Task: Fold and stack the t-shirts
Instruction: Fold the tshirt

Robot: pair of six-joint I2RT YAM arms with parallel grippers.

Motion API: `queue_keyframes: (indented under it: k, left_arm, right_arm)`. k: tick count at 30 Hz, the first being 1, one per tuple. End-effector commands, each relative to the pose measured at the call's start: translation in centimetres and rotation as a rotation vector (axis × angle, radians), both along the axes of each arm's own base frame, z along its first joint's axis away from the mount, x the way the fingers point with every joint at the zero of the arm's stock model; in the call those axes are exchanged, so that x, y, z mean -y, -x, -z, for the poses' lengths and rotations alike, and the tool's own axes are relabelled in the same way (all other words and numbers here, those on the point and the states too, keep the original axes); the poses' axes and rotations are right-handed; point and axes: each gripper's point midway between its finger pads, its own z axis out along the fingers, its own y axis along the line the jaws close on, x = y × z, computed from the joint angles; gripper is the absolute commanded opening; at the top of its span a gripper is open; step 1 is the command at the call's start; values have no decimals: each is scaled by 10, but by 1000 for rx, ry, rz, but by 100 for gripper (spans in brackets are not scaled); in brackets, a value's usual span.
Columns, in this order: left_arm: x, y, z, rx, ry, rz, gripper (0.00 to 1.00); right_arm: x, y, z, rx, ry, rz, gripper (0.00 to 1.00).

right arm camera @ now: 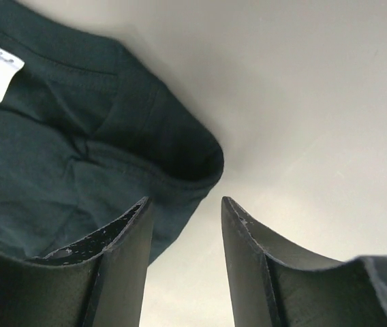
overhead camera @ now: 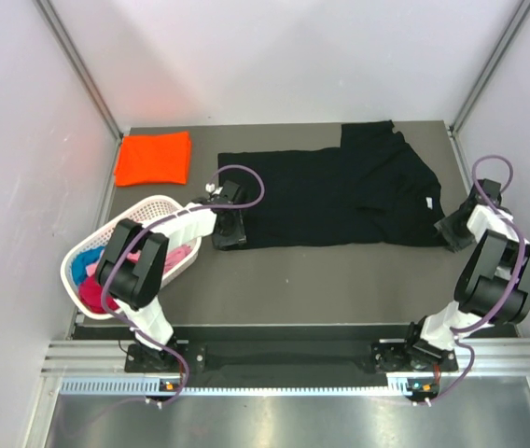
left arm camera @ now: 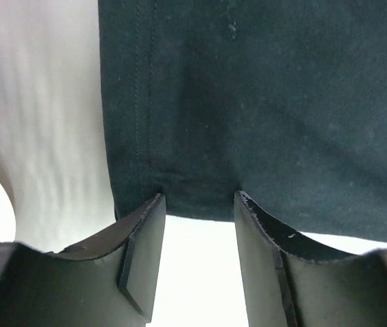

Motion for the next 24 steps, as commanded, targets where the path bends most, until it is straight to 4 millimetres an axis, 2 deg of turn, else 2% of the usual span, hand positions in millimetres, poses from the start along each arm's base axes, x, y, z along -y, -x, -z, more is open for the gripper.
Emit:
queue_keyframes:
  k: [1, 2, 5, 8, 9, 10, 13, 15, 16, 17, 20, 24]
  left_arm:
    - [-6, -13, 13, 25, -44, -30, 50]
    - [-7, -13, 14, 27, -49, -32, 50]
    - [-9, -15, 16, 31, -61, -26, 46]
    - [-11, -15, 19, 21, -81, -21, 32]
    - [-12, -14, 21, 16, -89, -21, 23]
    - [-15, -13, 21, 9, -102, -20, 20]
    - [-24, -13, 20, 13, -148, -28, 8]
    - [-28, -11, 19, 12, -167, -33, 4]
    - [-29, -11, 18, 12, -174, -34, 0]
    - [-32, -9, 17, 5, -187, -37, 0]
    - [-34, -3, 11, -3, -191, -38, 0]
    - [-32, 8, 4, -6, -194, -34, 0]
  right_arm:
    - [12, -8, 9, 37, 44, -7, 45]
    - [13, -17, 9, 72, 44, -23, 45]
    - [15, -22, 15, 78, 40, -47, 45]
    - [22, -20, 17, 68, 75, -33, 44]
    - [23, -19, 17, 65, 78, -29, 43]
    - [26, -19, 17, 65, 81, -22, 41]
    - [29, -15, 23, 39, 68, -12, 18]
    - [34, -9, 24, 4, 85, -3, 0]
    - [39, -6, 22, -12, 98, 11, 0]
    - [42, 4, 21, -53, 118, 26, 0]
    - [48, 18, 9, -84, 163, 49, 0]
    - [46, 29, -1, -99, 176, 48, 0]
